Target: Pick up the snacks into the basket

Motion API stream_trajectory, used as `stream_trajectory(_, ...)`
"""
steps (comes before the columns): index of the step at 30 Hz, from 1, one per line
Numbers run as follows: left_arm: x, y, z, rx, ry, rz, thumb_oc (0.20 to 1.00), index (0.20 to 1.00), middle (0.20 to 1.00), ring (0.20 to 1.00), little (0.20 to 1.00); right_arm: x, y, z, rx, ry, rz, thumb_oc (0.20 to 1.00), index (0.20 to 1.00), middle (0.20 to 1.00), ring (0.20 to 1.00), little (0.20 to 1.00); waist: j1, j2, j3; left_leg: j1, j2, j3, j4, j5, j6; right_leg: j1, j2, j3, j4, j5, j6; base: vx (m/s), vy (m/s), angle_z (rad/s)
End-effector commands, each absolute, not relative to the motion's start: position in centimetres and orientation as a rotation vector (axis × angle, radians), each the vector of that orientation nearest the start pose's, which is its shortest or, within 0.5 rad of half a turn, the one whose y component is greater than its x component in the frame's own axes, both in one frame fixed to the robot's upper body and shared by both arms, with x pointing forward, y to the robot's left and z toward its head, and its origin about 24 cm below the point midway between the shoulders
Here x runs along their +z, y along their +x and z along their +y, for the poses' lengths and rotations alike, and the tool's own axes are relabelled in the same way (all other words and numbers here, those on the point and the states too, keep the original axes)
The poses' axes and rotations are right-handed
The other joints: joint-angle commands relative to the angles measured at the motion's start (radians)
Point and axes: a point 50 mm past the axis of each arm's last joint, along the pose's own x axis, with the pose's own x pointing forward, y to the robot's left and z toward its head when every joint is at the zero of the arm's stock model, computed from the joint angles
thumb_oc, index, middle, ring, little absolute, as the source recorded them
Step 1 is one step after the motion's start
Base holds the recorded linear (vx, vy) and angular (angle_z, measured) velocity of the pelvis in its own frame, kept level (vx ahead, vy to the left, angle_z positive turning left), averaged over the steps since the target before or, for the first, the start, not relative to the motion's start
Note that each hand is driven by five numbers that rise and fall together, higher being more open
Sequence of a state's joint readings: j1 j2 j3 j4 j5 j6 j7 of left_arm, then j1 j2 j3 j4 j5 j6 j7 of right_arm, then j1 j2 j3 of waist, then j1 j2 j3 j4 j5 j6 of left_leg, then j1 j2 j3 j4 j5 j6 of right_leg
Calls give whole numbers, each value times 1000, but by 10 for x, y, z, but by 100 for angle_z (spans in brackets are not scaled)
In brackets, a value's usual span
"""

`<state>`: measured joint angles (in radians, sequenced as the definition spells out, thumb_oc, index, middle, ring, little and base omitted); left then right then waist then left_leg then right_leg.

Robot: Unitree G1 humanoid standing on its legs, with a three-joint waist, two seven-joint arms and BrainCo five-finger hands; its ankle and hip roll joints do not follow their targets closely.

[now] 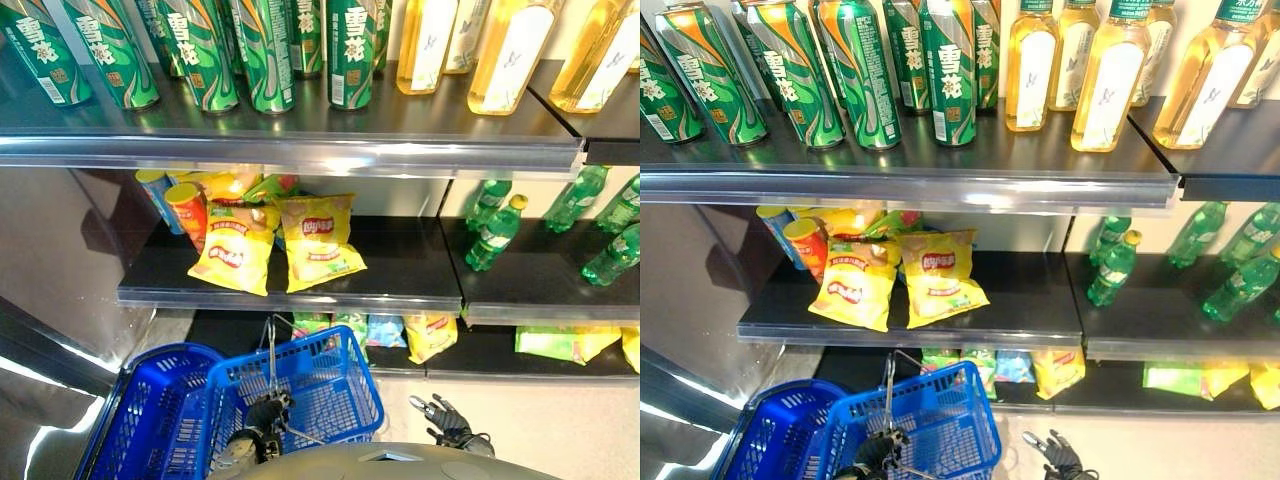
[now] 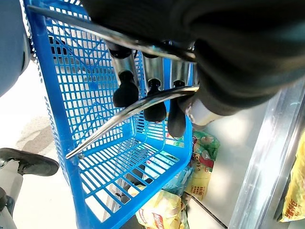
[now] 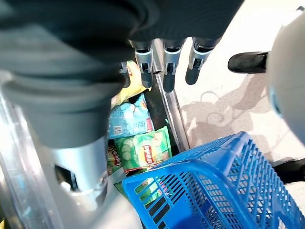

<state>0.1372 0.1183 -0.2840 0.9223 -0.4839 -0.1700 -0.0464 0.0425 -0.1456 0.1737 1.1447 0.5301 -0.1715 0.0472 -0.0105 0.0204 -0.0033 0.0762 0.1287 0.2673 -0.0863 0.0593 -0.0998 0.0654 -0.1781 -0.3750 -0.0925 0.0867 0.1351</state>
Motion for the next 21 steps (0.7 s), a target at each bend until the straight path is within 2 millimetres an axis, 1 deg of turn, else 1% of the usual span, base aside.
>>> stream_trajectory(1, -128, 150, 168, 64, -228, 707, 200, 200, 200, 200, 200, -152, 133, -182, -166, 226, 919, 1000, 1000, 1000, 1000, 1000, 7, -48, 20, -21, -57, -16, -1, -18, 37, 20, 22, 1, 5, -6, 11, 0, 0, 0)
stream_trajectory(7, -124, 153, 168, 64, -230, 685, 200, 200, 200, 200, 200, -152, 133, -182, -170, 226, 915, 1000, 1000, 1000, 1000, 1000, 8, -49, 22, -20, -58, -16, -1, -20, 38, 20, 20, 0, 5, -8, 12, 0, 0, 0)
stream_trajectory(15, -123, 153, 172, 72, -209, 676, 200, 200, 200, 200, 200, -148, 139, -179, -130, 162, 888, 1000, 1000, 1000, 1000, 1000, 10, -49, 28, -16, -63, -13, -1, -25, 43, 22, 19, 2, 5, -6, 14, 0, 0, 0)
stream_trajectory(21, -120, 155, 174, 75, -204, 659, 200, 200, 200, 200, 200, -147, 141, -178, -111, 153, 875, 1000, 1000, 1000, 1000, 1000, 11, -48, 32, -13, -67, -9, -1, -26, 45, 26, 15, -1, 5, -5, 15, 0, 0, 0)
